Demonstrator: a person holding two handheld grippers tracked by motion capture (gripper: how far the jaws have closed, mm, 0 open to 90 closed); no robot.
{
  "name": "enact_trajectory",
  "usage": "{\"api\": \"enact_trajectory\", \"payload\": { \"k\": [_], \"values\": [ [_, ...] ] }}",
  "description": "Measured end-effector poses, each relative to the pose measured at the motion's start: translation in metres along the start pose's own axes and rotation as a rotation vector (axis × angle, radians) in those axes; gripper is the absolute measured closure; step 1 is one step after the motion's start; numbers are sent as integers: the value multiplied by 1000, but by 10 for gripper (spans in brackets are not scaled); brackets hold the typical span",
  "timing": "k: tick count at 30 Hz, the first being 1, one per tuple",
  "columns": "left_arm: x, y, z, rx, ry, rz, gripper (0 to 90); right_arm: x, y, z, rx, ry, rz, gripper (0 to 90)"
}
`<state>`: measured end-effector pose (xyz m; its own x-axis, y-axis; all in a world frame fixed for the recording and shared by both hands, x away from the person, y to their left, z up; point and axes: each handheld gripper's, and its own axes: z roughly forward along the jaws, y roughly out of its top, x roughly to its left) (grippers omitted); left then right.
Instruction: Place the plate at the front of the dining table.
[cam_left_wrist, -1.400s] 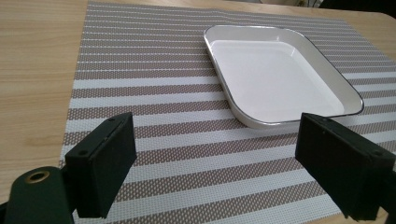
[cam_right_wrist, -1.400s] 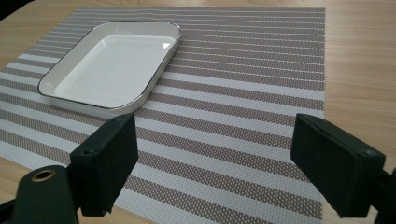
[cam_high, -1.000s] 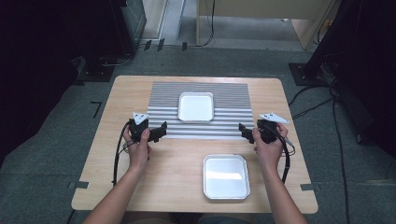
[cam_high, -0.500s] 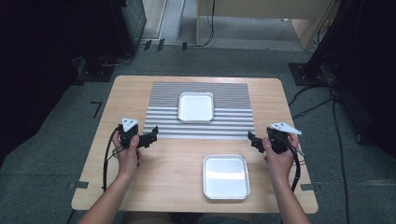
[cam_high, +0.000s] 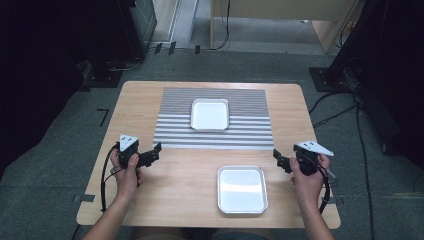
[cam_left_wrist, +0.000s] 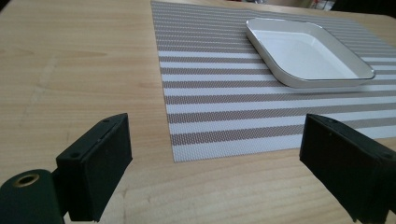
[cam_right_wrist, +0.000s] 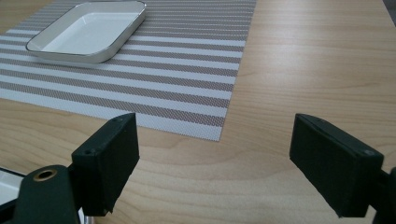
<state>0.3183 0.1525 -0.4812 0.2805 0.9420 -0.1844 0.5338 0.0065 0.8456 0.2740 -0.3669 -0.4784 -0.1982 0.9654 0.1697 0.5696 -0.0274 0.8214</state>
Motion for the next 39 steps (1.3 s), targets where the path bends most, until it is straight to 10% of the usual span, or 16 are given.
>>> {"api": "enact_trajectory", "payload": {
  "k": [39],
  "values": [
    [57,-42,-61,30,44,-15,92,-44,-53,-57,24,-92,32,158]
  ]
}}
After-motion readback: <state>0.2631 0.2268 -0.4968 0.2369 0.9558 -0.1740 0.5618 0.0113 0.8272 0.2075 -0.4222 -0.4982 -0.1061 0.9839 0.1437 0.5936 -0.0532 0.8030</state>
